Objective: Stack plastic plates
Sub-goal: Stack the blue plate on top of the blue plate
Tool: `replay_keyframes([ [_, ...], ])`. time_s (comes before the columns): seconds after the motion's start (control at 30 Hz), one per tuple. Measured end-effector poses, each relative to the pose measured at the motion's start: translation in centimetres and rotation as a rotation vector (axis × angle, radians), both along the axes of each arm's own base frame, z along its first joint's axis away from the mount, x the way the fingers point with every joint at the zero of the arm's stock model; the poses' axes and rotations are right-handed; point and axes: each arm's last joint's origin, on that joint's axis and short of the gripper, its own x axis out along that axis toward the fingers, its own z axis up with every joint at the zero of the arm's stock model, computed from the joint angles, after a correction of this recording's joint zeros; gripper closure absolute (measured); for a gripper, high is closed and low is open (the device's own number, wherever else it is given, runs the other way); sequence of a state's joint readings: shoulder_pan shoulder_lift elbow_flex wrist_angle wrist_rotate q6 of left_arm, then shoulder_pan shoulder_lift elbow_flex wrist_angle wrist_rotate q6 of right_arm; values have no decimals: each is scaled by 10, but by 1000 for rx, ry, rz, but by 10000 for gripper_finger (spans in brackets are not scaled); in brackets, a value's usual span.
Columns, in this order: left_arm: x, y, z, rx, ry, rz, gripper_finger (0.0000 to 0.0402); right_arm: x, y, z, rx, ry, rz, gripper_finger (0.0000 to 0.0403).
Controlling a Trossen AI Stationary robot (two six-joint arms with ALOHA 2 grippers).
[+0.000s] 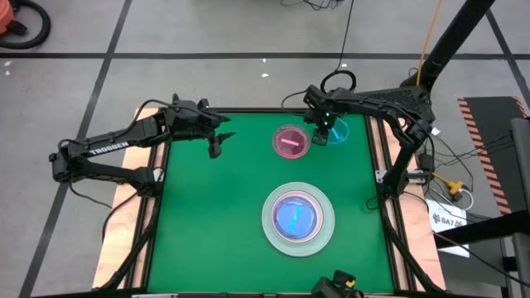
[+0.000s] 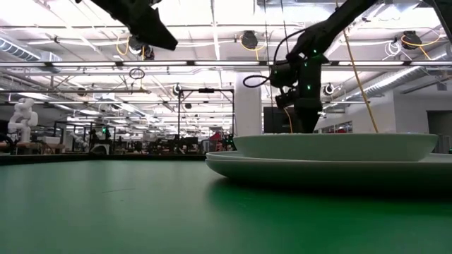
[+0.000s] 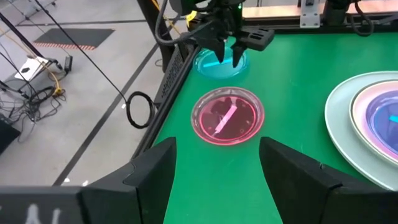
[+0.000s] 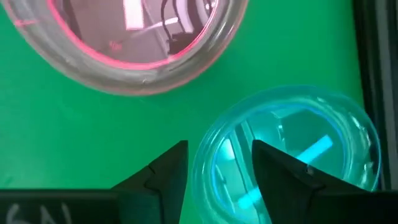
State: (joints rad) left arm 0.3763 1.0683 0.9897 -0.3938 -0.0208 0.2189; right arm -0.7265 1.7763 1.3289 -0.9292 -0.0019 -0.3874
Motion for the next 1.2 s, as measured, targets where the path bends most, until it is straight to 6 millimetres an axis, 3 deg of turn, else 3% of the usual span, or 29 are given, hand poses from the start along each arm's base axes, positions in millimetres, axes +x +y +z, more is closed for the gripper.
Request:
replay_keyframes([
  [0.23, -2, -1, -3, -24, 32, 6, 165, -18, 13, -45, -24, 95, -22, 234],
  [0.37, -1, 0, -2, -18, 18, 6, 165, -24, 16, -57, -53, 99, -55, 234],
  [0.63, -1, 0, -1, -13, 9, 10, 165, -24, 16, -59, -78, 108, -80, 243],
  [1.2, -1, 0, -1, -9, 11, 10, 165, -24, 17, -59, -68, 98, -117, 381],
])
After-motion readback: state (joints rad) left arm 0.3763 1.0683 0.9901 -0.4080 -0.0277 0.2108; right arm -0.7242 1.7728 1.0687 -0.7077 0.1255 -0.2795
